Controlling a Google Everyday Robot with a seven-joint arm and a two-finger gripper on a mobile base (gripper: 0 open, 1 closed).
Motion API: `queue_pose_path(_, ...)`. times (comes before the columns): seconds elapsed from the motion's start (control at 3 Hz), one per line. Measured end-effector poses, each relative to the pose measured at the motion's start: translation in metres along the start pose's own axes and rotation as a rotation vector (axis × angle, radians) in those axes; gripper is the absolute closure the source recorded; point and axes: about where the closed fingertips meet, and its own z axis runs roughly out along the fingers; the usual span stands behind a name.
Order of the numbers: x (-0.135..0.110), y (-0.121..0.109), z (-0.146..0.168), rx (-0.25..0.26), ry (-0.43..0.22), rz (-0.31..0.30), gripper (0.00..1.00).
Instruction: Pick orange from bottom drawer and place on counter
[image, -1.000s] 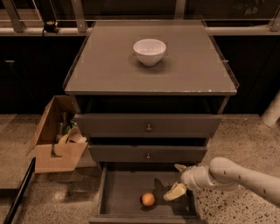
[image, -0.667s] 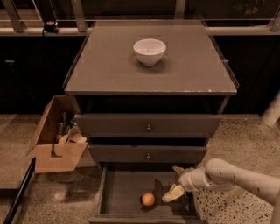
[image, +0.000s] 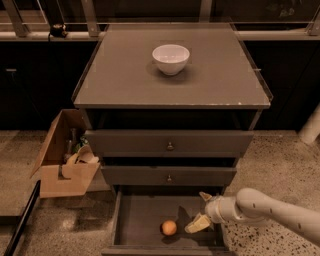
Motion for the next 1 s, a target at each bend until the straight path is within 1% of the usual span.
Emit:
queue_pose_path(0.33, 0.004, -0.004, 0.011, 0.073, -0.054, -0.016, 0.00)
queue_pose_path(0.67, 0.009, -0.010, 0.036, 0.094, -0.108, -0.037, 0.00)
queue_pose_path(1.0, 0.021, -0.026, 0.082, 0.029, -0.161, -0.041, 0.00)
